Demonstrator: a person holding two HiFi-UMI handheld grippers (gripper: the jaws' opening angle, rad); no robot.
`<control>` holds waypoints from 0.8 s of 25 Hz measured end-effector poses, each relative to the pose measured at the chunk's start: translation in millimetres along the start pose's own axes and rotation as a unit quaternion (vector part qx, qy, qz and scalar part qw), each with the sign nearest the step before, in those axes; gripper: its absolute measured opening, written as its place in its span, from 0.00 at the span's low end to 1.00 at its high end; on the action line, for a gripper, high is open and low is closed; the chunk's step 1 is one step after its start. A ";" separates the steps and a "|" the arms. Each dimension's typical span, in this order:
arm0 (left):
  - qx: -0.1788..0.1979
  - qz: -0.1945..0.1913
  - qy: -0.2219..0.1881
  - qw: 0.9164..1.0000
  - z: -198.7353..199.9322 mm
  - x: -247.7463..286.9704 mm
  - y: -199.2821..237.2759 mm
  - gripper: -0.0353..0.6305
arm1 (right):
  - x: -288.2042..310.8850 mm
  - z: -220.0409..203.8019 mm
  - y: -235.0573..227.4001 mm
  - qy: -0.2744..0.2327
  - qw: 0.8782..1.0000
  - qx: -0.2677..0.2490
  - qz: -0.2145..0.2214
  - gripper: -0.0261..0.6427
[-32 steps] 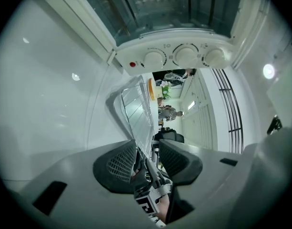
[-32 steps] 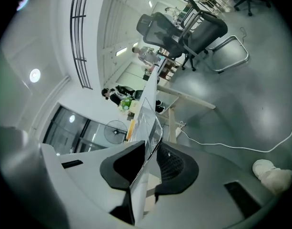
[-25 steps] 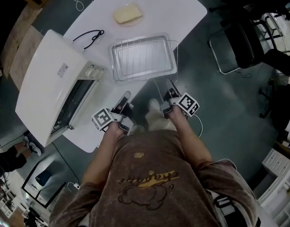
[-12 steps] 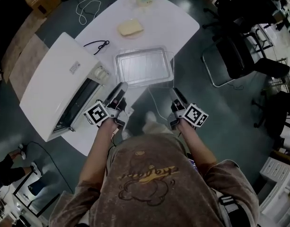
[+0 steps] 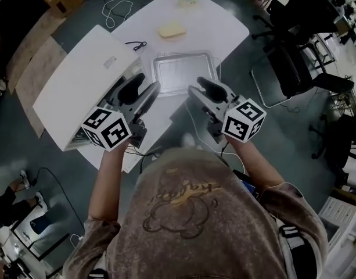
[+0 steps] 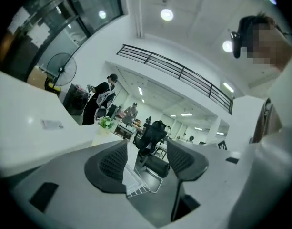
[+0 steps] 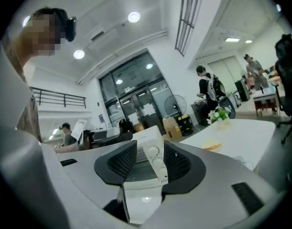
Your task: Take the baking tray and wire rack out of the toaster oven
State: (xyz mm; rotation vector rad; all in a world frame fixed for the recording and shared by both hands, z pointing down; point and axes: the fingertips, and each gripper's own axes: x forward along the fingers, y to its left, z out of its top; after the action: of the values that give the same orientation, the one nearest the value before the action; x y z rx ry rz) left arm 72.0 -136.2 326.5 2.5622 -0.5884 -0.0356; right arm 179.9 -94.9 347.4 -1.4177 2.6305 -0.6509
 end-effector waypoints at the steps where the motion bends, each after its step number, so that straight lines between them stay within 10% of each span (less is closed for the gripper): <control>1: 0.018 0.003 0.007 1.000 0.1 -7.2 -4.6 0.41 | 1.7 1.1 12.3 0.005 1.000 -0.016 0.007 0.27; 7: 0.056 0.047 -0.010 0.997 -10.5 -49.7 -2.9 0.43 | 15.6 -13.8 53.8 0.019 0.996 -0.081 0.012 0.23; 12: 0.104 0.091 -0.035 0.990 -23.6 -74.5 10.1 0.09 | 28.4 -28.9 57.0 0.004 0.994 -0.105 0.017 0.05; 20: 0.115 0.129 -0.039 0.984 -57.6 -85.2 48.9 0.06 | 62.0 -61.5 43.3 0.017 0.994 -0.108 0.022 0.04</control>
State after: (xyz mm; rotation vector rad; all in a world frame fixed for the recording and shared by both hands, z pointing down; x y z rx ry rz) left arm -17.1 -111.7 393.1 2.6918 -1.0030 0.0216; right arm 94.5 -104.5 393.4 -1.4070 2.8223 -0.4001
